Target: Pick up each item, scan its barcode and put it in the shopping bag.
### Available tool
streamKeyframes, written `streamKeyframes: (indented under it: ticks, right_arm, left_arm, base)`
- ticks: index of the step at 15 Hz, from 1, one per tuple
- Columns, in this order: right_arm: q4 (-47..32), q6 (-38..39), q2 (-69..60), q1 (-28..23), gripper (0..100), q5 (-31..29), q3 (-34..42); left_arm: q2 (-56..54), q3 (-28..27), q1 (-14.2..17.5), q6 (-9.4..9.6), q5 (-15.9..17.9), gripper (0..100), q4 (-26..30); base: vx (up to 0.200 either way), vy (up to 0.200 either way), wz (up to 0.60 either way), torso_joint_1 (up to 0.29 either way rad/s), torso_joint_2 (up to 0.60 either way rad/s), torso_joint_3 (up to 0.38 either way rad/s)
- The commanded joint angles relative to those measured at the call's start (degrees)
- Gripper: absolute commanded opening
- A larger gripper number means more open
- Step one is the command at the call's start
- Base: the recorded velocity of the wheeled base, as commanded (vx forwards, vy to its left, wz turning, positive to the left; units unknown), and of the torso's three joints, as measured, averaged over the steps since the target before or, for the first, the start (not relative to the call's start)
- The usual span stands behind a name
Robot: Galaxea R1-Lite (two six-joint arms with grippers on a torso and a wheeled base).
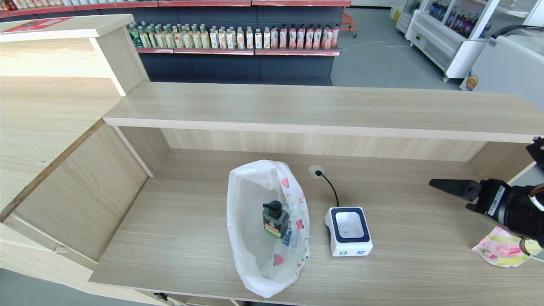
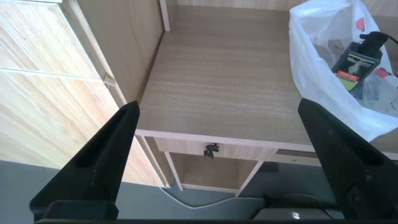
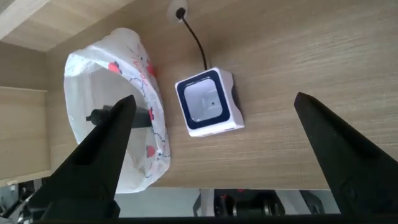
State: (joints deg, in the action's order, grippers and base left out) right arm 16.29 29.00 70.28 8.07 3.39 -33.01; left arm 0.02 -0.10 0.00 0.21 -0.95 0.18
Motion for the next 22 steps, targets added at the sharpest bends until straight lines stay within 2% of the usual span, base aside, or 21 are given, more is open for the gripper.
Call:
streamKeyframes:
  ticks: [1,4,7,11,13,16,20,22]
  right_arm:
    - [-0.82,0.88,-2.78,-0.25,100,-0.05,-0.30]
    - [-4.25,3.96,-4.54,-1.83,100,-0.14,-1.53]
    - [-15.41,10.20,-6.38,-7.28,100,-0.05,-6.19]
    - [-22.26,12.40,-9.46,-10.53,100,0.21,-6.63]
    - [-23.14,13.36,-9.81,-10.62,100,0.13,-6.80]
    - [-24.28,15.47,-9.37,-11.41,100,0.04,-8.30]
    - [-28.94,19.16,-9.63,-12.03,100,-0.31,-8.91]
    - [-29.12,20.57,-7.44,-14.31,100,-1.28,-9.26]
  left_arm:
    - [-0.02,0.01,0.00,-0.12,-0.02,100,-0.01]
    - [-0.02,0.01,0.00,0.06,-0.02,100,-0.01]
    - [-0.02,0.01,0.00,-0.03,-0.02,100,-0.01]
    - [-0.02,0.01,0.00,-0.21,-0.02,100,-0.01]
    - [-0.02,0.01,0.00,-0.30,-0.02,100,-0.01]
    - [-0.02,0.01,0.00,-0.47,-0.02,100,-0.01]
    - [-0.02,0.01,0.00,-0.12,-0.02,100,-0.01]
    - [-0.02,0.01,0.00,-0.12,-0.02,100,-0.01]
  base:
    - [0.000,0.000,0.00,0.000,0.00,0.000]
    - [0.000,-0.200,0.00,-0.001,0.00,0.001]
    - [0.000,-0.200,0.00,0.004,0.00,0.001]
    - [0.000,-0.200,0.00,0.001,0.00,0.001]
    - [0.000,-0.200,0.00,0.005,0.00,0.000]
    - [-0.200,-0.200,0.00,0.004,0.00,0.001]
    - [0.000,0.000,0.00,0.000,0.00,0.000]
    - [0.000,0.000,0.00,0.000,0.00,0.000]
